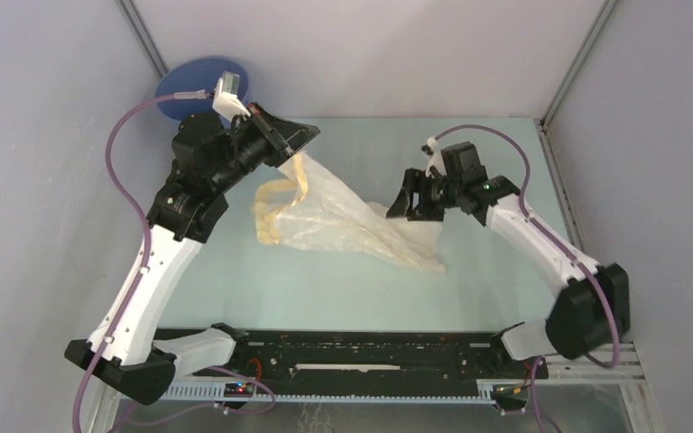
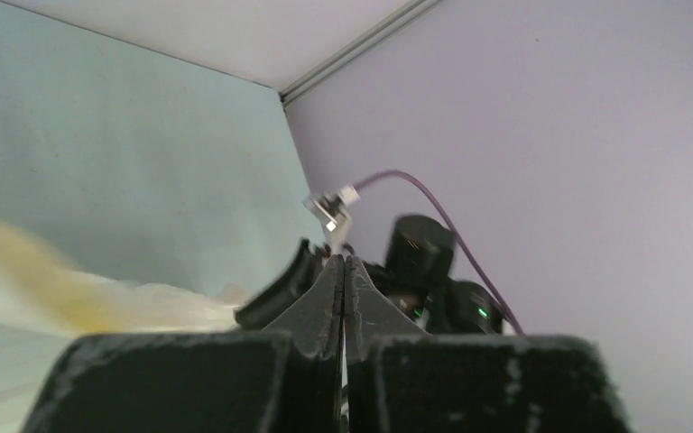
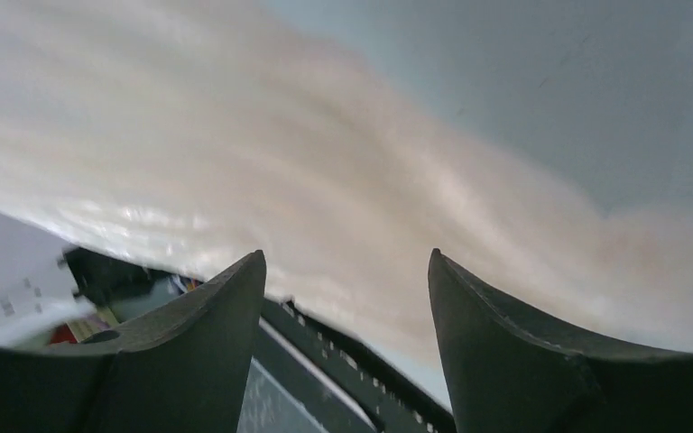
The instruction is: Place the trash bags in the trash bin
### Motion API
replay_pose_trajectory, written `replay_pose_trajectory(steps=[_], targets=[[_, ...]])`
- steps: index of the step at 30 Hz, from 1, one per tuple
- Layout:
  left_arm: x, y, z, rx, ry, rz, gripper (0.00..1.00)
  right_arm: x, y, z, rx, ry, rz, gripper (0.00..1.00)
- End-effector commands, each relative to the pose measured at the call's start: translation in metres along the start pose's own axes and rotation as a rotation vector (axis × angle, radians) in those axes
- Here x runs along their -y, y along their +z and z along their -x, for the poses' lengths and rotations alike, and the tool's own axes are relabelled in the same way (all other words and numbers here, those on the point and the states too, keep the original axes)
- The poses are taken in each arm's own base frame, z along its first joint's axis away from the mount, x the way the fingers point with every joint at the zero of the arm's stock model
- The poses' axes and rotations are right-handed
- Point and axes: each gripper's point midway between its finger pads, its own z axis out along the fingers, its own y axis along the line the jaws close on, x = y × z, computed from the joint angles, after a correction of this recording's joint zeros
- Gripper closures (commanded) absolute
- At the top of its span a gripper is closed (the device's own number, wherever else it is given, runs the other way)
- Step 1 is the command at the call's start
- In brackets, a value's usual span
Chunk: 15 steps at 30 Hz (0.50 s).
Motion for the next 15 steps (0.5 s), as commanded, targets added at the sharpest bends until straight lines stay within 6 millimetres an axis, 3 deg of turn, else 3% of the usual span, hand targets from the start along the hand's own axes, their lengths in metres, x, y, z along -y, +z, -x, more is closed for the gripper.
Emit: replay_pose_trajectory(steps=[1,3,6,8,11,12,15], targets=[[0.040,-0.021,0.009,0.008,-0.024,-0.132,1.00,0.006,0.015,0.079,0.155,0.055,0.063,0.25],[0.042,-0.022,0.002,-0.018,-0.031,-0.145,1.00,0.000,0.025,0.098,0.142,0.017,0.060,0.15],[0.035,-0.021,-0.004,-0.028,-0.050,-0.125,1.00,-0.024,0.026,0.126,0.127,-0.067,0.022,0.10],[0.027,-0.017,-0.009,-0.036,-0.061,-0.105,1.00,-0.031,0.020,0.125,0.113,-0.102,-0.022,0.09],[0.000,-0.013,-0.013,-0.046,-0.023,-0.004,0.99,-0.022,0.012,0.108,0.100,-0.106,-0.067,0.08],[-0.019,-0.012,-0.017,-0.060,-0.016,0.065,0.91,-0.015,0.010,0.096,0.078,-0.092,-0.079,0.09],[-0.081,-0.013,-0.037,-0.137,-0.044,0.250,0.52,0.004,0.000,0.058,0.009,-0.067,-0.111,0.10]])
